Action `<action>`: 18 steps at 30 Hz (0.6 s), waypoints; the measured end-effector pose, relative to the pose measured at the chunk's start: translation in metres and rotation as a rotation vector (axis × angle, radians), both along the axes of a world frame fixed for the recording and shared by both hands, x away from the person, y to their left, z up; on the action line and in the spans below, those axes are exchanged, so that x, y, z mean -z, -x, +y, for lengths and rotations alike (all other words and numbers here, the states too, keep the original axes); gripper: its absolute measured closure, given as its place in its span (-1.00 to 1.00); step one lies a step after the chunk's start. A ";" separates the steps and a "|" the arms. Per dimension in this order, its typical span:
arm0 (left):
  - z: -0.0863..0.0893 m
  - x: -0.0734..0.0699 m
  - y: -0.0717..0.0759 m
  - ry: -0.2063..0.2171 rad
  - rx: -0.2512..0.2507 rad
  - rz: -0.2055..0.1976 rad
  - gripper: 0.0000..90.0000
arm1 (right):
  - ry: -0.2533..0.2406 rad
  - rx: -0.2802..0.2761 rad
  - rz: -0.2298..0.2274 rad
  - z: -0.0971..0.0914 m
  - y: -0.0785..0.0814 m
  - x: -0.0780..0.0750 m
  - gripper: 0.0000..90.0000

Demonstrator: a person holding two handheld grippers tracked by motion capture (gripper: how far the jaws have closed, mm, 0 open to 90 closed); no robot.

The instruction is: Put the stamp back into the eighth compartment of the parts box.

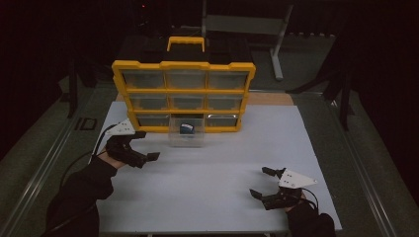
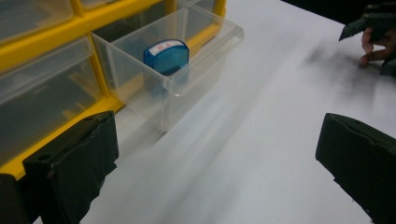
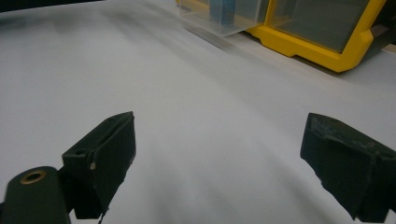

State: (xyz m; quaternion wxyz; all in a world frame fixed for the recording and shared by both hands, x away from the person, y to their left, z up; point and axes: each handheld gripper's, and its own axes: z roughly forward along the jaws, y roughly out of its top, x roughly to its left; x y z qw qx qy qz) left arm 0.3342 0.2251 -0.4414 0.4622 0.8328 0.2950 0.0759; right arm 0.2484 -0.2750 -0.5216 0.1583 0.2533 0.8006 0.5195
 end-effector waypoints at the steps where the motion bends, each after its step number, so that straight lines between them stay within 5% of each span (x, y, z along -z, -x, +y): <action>1: 0.000 0.002 0.002 -0.001 0.000 0.001 -0.99 | -0.001 0.001 0.000 0.000 0.000 0.000 -0.77; 18: 0.005 0.032 0.027 0.019 -0.016 0.033 -0.99 | 0.000 -0.001 0.002 0.000 0.000 0.000 -0.77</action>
